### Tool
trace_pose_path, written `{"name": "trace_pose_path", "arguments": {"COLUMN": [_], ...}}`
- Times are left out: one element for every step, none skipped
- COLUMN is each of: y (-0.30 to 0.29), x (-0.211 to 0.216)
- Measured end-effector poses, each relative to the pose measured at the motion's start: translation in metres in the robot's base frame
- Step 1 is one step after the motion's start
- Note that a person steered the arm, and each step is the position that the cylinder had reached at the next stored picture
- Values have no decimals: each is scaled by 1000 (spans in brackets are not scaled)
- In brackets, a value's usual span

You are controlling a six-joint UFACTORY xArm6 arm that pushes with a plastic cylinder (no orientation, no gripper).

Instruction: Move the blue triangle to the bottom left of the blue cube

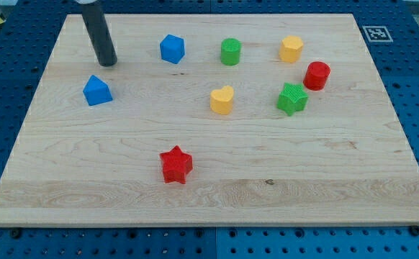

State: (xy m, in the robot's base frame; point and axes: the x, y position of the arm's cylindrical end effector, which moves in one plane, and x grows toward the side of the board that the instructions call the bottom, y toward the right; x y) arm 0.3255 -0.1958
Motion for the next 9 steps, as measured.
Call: {"name": "trace_pose_path", "arguments": {"y": [-20,-45,-72,-83,-84,-83,-72,-52,-30], "x": [0,0,0,13,34,49,65,81,93]}}
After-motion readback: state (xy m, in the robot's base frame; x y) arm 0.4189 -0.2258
